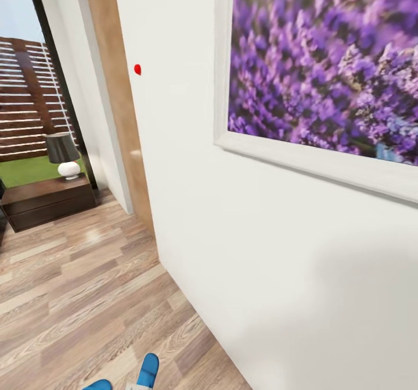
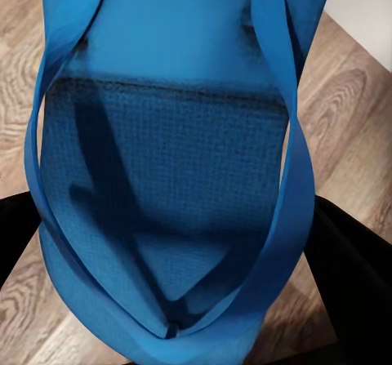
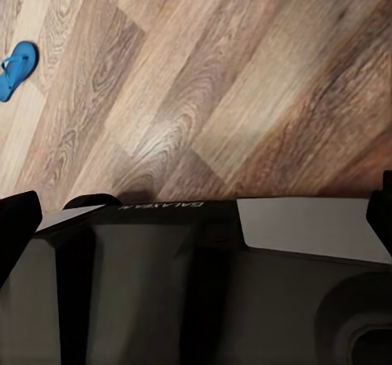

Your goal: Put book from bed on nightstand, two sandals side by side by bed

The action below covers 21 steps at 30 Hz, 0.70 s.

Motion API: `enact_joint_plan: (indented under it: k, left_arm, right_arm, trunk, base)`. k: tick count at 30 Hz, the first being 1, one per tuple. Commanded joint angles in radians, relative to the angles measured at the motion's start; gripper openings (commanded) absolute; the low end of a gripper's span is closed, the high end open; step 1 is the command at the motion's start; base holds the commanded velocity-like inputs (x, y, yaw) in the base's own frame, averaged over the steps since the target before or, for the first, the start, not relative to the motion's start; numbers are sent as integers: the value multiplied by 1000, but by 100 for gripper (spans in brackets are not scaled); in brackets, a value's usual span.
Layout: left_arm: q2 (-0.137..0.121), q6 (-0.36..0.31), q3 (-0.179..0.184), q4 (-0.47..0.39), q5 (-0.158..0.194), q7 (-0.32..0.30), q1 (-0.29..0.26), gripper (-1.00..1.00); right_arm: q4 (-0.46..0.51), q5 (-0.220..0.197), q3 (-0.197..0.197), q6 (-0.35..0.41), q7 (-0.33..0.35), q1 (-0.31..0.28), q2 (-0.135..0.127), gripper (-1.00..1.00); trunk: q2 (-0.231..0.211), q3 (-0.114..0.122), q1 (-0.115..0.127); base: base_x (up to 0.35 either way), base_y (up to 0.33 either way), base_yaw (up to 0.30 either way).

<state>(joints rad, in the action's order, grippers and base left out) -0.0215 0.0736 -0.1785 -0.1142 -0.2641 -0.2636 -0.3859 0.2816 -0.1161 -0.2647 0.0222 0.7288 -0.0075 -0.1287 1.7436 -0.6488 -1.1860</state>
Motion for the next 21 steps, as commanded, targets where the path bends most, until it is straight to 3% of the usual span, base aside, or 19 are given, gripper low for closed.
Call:
enact_joint_plan:
  k: [1, 21]
  left_arm:
    - [0, 4, -9, 1, -10, -3, -1, -100]
    - [0, 3, -9, 1, -10, -3, -1, -100]
  right_arm:
    - [-1, -7, -1, 2, 4, 0, 0, 100]
    - [-1, -7, -1, 2, 4, -1, 0, 100]
  trunk:
    - [0, -1, 0]
    - [0, -1, 0]
  base:
    - [22, 0, 68]
    - [3, 0, 263]
